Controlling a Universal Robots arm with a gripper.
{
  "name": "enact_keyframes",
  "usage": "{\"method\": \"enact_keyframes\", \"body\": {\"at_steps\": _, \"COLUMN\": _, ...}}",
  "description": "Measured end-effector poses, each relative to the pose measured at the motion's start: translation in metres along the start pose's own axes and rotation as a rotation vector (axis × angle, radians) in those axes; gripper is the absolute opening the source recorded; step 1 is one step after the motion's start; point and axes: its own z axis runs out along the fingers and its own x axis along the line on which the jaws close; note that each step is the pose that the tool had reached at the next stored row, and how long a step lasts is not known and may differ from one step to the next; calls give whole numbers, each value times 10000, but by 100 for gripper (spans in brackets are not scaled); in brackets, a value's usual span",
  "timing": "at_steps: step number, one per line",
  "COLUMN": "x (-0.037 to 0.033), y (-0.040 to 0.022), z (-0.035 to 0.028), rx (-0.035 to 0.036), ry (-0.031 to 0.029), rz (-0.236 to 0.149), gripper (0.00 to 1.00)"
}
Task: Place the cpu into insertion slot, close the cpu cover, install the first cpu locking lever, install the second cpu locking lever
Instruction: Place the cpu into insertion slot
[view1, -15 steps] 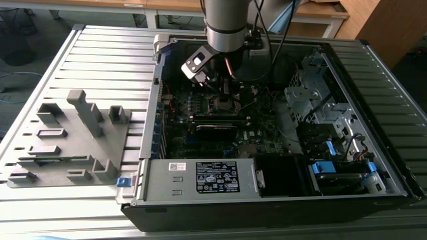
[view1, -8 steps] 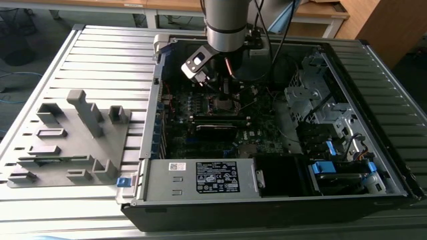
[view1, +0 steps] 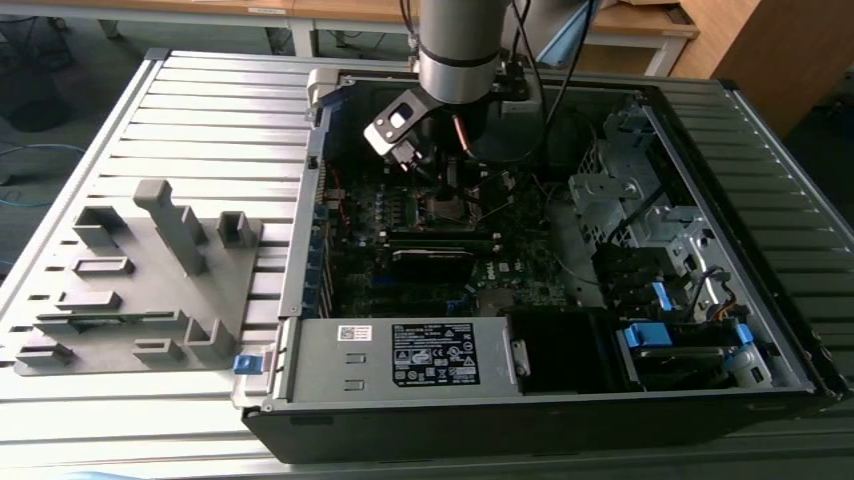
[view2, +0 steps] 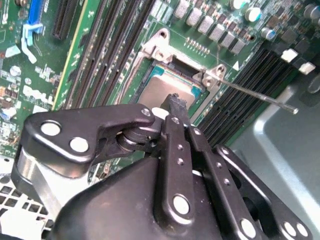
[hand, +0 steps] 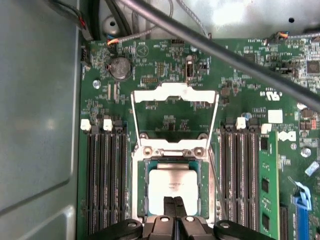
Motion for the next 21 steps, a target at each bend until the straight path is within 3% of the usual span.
{"method": "enact_keyframes", "body": {"at_steps": 9, "x": 0, "y": 47, "z": 3, "rx": 6, "ry": 8, "rz": -128, "gripper": 11}}
{"method": "enact_keyframes", "body": {"at_steps": 21, "x": 0, "y": 48, "z": 5, "rx": 12, "ry": 20, "rz": -277, "gripper": 11}}
